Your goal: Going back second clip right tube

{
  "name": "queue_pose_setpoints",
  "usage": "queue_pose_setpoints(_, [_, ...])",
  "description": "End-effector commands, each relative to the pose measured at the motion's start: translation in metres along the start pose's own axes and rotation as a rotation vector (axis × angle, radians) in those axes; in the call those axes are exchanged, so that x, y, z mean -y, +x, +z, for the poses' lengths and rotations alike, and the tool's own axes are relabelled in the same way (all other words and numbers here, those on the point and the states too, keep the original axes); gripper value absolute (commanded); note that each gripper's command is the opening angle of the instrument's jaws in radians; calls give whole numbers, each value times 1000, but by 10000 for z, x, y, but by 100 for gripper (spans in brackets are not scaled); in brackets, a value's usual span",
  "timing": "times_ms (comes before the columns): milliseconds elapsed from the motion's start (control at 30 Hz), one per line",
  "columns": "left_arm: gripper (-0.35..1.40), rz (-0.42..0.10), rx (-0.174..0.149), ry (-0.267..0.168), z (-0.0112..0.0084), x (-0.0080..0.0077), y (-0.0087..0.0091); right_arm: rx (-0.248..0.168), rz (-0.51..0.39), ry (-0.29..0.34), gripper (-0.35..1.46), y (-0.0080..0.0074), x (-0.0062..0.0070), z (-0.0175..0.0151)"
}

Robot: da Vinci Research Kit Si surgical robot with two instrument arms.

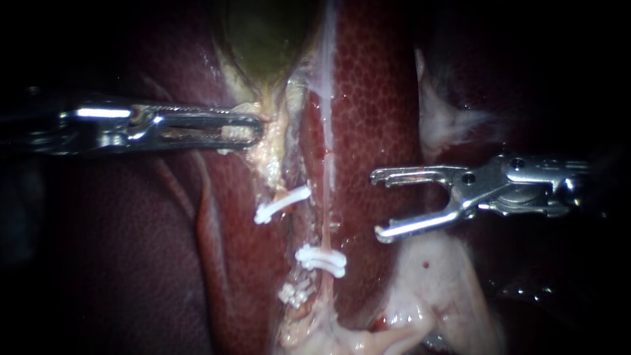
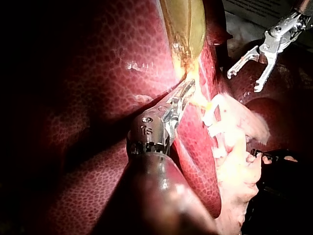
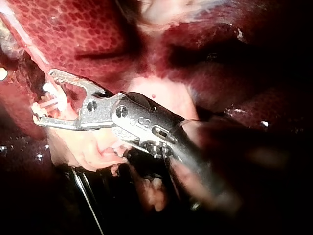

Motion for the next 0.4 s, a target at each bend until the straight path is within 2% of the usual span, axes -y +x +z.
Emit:
queue_pose_setpoints(33, [-21,0,0,-1,0,0,0,-3,0,0,60,0,0,0])
queue_pose_setpoints(400, [-21,0,0,-1,0,0,0,-3,0,0,60,1,0,0])
